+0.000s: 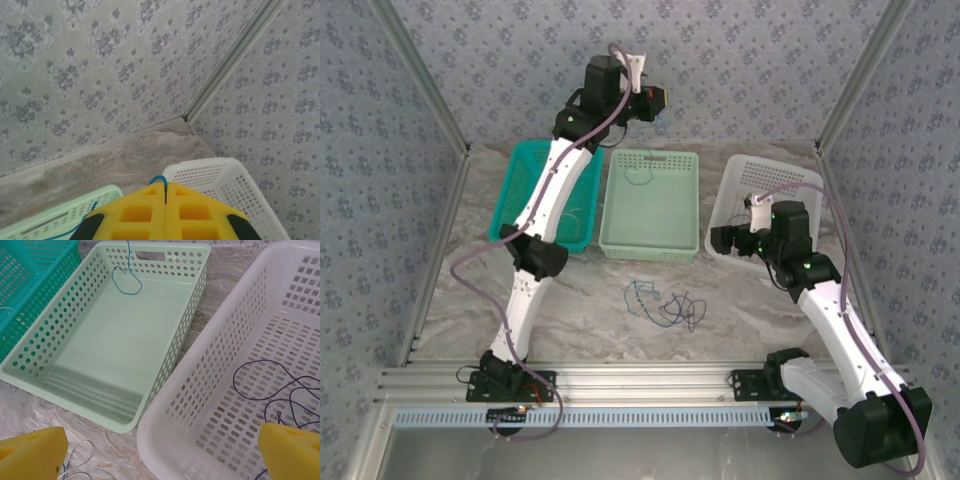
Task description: Untangle the cables
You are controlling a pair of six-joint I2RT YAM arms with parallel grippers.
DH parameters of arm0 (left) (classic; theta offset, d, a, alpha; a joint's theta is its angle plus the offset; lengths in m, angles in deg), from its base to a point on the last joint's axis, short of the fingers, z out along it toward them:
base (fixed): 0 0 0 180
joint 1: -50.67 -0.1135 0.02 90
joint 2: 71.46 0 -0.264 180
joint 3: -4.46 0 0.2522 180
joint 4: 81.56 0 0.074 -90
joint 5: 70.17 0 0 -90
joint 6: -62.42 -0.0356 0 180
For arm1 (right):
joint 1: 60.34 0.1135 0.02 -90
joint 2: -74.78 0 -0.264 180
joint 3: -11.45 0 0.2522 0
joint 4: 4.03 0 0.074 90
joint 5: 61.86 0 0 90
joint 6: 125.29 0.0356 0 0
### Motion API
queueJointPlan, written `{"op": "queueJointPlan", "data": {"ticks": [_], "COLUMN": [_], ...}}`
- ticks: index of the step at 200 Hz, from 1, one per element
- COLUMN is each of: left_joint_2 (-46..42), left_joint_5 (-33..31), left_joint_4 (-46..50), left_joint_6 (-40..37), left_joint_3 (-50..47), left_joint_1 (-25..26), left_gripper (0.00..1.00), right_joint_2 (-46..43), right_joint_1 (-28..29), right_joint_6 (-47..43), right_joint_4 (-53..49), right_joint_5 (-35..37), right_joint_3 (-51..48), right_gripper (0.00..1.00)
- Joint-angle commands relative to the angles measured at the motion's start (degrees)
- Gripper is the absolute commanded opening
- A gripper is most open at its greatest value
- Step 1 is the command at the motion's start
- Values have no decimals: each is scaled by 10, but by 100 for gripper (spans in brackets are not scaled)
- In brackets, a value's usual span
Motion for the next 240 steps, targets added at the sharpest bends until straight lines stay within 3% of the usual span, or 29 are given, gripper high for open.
{"op": "queueJointPlan", "data": {"ticks": [1,60,95,148,191,240], "left_joint_2": [12,20,-1,-126,-155,-240], "left_joint_5": [-9,-38,-58,-69,-42,-118], "left_joint_4": [34,132,161,11,-18,-84], "left_joint_6": [-3,-30,-38,-28,-29,-70], "left_joint_3": [9,-3,-62,-350,-412,-517], "left_joint_1": [7,22,22,22,25,56], "left_gripper": [0,0,12,28,36,72], "right_joint_2": [-8,-4,3,29,33,41], "right_joint_1": [-4,-11,-14,-15,-13,-5], "right_joint_6": [1,2,0,6,3,-2], "right_joint_4": [8,12,16,28,26,12], "right_joint_5": [-9,-13,-14,-33,-34,-41], "right_joint_3": [-2,0,11,20,24,23], "right_gripper": [100,100,100,100,100,100]}}
